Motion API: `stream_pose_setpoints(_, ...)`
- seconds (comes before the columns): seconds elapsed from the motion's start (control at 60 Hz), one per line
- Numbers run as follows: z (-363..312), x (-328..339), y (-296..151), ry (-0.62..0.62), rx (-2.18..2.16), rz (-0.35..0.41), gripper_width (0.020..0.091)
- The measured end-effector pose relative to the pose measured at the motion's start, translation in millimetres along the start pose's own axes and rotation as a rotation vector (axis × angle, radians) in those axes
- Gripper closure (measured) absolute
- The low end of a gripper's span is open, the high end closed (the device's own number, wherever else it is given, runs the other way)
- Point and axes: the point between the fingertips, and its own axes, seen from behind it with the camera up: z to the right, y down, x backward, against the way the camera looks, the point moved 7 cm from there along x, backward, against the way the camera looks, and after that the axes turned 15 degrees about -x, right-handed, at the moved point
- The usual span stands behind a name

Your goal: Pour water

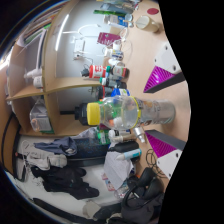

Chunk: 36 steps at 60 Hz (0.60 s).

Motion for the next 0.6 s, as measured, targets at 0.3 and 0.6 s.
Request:
stream_pose_setpoints(0.3,5,-65,-2,0.070,-0.125,0.080,0.0293)
stream_pose_setpoints(0.6,2,-74,4,0.160,-0.115,0.131,0.0583)
